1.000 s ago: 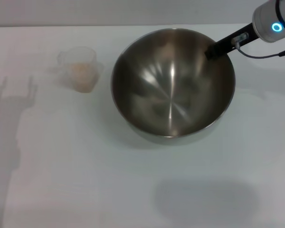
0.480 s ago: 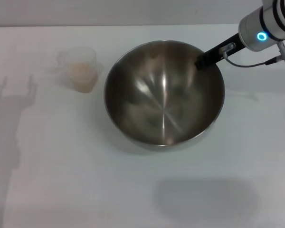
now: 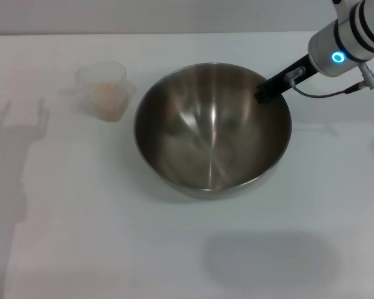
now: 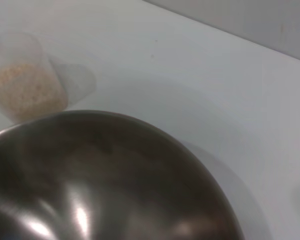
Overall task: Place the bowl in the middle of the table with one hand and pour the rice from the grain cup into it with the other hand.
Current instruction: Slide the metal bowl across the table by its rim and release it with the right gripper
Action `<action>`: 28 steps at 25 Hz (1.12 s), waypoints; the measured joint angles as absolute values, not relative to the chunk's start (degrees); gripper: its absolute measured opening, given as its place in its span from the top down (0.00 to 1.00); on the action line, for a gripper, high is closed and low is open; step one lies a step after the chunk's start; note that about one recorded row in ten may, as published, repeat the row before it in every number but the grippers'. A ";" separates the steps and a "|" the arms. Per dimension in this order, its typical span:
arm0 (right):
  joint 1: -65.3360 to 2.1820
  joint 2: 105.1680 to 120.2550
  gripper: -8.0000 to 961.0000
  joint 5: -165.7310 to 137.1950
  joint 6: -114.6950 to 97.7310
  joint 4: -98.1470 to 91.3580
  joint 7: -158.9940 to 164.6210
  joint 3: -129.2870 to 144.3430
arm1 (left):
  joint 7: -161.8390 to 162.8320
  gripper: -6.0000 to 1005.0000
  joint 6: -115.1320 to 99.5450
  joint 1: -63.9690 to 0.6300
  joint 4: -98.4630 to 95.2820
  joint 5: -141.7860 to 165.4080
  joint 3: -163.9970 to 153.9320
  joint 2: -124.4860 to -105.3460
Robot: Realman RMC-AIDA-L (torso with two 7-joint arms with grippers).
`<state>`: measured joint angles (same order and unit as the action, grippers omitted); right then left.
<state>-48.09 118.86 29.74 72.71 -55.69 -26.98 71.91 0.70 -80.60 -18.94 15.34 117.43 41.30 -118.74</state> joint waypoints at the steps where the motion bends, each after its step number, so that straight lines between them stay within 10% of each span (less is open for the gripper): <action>1: -48.09 118.86 0.99 29.74 72.71 -55.69 -26.98 71.91 | 0.70 0.35 -80.78 -18.89 15.35 117.43 41.30 -118.74; 8: -47.75 118.82 0.94 29.04 72.87 -57.17 -26.77 72.93 | 0.70 0.35 -81.86 -18.53 15.46 117.49 41.01 -118.82; 19: -46.00 118.96 0.57 26.12 74.35 -64.53 -26.08 75.02 | 1.16 0.35 -83.06 -17.14 15.60 117.51 40.75 -118.97; 28: -43.76 118.98 0.58 26.10 73.17 -77.78 -26.01 75.26 | 1.20 0.35 -83.70 -16.54 15.65 117.51 40.78 -119.00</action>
